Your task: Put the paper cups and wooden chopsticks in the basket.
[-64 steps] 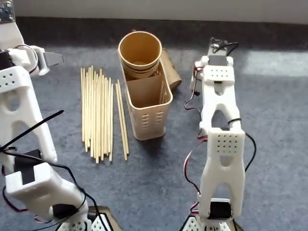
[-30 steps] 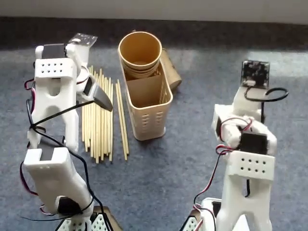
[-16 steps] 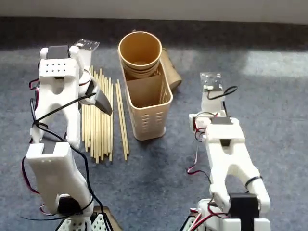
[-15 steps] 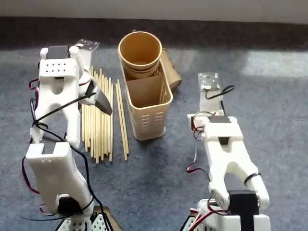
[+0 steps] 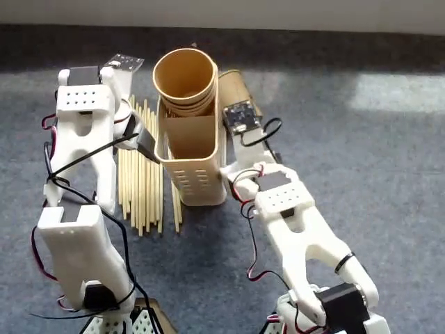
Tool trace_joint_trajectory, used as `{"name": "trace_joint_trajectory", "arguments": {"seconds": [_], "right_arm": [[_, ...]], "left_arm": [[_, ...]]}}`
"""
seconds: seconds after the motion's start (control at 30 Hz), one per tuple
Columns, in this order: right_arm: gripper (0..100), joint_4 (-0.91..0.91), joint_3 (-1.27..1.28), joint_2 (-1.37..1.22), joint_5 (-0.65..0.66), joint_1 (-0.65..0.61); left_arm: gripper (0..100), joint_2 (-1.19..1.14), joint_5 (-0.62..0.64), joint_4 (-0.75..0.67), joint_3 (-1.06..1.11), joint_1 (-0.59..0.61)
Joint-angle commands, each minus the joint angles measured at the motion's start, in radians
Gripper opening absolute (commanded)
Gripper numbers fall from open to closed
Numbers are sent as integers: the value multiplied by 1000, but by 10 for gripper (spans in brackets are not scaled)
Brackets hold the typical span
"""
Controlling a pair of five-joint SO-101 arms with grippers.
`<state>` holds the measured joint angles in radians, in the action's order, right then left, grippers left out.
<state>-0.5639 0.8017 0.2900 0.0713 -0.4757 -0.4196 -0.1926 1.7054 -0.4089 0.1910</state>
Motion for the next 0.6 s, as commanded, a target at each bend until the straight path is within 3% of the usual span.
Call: {"name": "trace_joint_trajectory", "arguments": {"seconds": [0.0, 0.23, 0.57], "right_arm": [[356, 13, 1, 47, -8, -38], [356, -30, -4, 47, -15, -71], [358, 4, -81, 47, -8, 223]], "left_arm": [[355, 5, -8, -9, -36, 21], [355, 16, -8, -11, -45, 21], [354, 5, -5, -44, -96, 133]]}}
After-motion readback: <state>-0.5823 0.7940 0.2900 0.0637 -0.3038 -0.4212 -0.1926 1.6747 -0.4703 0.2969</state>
